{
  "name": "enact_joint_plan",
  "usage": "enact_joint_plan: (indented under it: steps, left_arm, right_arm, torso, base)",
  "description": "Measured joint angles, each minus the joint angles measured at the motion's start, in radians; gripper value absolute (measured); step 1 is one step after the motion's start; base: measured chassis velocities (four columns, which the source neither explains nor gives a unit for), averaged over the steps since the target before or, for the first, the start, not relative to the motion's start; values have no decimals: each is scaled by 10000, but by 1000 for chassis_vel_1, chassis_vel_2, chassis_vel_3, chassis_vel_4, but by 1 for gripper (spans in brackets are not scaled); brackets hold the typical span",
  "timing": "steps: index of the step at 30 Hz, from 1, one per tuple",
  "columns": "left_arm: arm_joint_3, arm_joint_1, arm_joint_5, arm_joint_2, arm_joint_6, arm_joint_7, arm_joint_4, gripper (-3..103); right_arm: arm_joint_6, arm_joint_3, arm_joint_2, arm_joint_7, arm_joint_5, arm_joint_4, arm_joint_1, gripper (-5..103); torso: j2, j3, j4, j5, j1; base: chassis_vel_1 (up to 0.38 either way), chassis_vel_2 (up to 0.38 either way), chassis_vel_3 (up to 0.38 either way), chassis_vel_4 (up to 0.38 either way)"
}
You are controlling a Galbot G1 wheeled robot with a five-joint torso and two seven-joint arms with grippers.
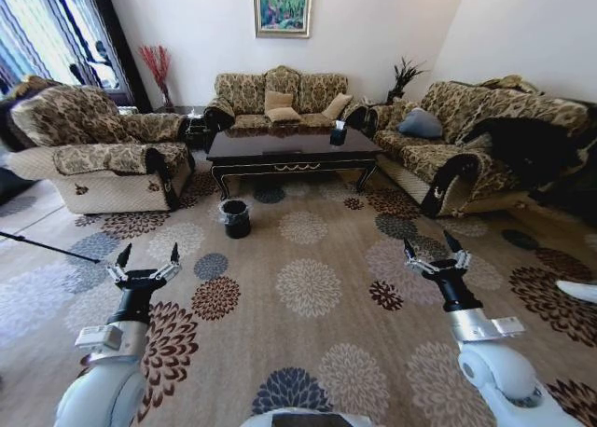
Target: Move to the front of the table and pick up the trash from the floor, then place it into the trash bin.
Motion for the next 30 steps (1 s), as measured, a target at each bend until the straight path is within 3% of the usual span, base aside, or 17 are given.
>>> enact_joint_plan:
  steps: [30]
  left_arm:
    - [0,0,0,0,0,0,0,100]
  right_arm:
    - [0,0,0,0,0,0,0,100]
  torso:
    - [1340,749,0,0,585]
  base:
    - [0,0,0,0]
